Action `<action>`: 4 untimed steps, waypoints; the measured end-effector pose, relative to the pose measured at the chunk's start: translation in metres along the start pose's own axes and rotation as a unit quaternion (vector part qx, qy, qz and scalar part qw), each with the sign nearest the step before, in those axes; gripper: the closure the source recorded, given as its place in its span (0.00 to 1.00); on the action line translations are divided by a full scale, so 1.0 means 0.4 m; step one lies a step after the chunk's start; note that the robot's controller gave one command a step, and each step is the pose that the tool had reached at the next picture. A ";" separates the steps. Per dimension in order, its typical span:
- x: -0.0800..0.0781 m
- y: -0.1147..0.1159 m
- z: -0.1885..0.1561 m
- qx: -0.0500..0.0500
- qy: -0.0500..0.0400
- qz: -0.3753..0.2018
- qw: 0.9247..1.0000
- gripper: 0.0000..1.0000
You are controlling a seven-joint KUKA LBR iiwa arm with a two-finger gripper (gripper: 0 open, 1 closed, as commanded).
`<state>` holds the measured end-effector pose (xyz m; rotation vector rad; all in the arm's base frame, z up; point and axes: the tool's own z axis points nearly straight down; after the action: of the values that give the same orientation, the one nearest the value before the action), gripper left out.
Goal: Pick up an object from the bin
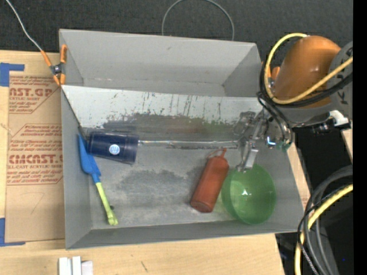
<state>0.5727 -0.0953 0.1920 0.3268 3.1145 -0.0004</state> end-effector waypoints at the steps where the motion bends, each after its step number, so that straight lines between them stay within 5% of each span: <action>1: -0.047 -0.029 0.165 -0.001 0.004 -0.079 0.997 0.00; 2: 0.004 0.049 0.227 0.000 0.001 0.035 0.999 0.00; 3: 0.004 0.082 0.298 0.000 0.002 -0.122 0.993 1.00; 4: 0.004 0.082 0.298 0.000 0.002 -0.122 0.993 1.00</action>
Offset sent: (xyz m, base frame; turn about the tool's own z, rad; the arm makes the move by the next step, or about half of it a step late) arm 0.0039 0.0176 -0.0895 0.0735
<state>0.5791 -0.0632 0.0727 -0.0561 3.1345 -0.0005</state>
